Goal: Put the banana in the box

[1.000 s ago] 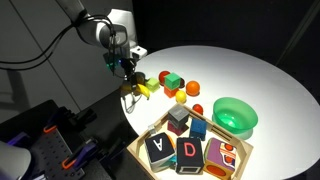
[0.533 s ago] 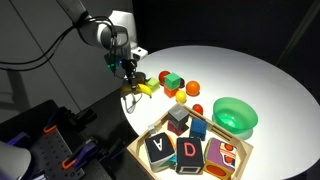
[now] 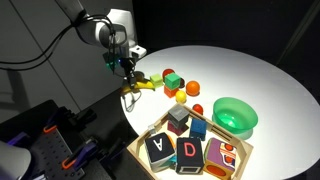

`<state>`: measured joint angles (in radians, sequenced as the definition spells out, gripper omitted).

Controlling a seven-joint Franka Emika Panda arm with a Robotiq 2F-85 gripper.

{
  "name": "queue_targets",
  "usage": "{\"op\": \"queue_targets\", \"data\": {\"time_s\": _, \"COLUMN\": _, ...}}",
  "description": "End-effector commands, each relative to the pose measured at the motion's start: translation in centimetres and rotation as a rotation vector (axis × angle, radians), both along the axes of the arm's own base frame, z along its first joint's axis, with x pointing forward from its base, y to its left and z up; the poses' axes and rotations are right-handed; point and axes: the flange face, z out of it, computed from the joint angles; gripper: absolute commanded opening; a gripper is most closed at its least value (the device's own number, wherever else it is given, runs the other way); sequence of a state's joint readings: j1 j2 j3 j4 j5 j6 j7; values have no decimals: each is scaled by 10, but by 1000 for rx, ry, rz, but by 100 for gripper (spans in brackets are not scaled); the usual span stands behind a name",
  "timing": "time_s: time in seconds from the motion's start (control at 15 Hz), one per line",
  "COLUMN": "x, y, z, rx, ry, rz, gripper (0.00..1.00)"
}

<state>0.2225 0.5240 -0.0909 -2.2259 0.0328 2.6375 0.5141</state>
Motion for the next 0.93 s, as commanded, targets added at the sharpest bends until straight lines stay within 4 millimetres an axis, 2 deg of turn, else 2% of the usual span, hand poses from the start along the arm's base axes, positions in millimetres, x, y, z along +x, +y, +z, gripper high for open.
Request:
{"op": "queue_targets", "data": {"time_s": 0.0, "x": -6, "y": 5, "z": 19, "rx": -24, "ry": -5, "rz": -2, "gripper": 14}}
{"op": "queue_targets", "data": {"time_s": 0.33, "x": -10, "y": 8, "z": 36, "rx": -23, "ry": -25, "rz": -3, "gripper": 14}}
{"op": "queue_targets", "data": {"time_s": 0.87, "x": -22, "y": -7, "z": 83, "rx": 14, "ry": -73, "rz": 17, "gripper": 14}}
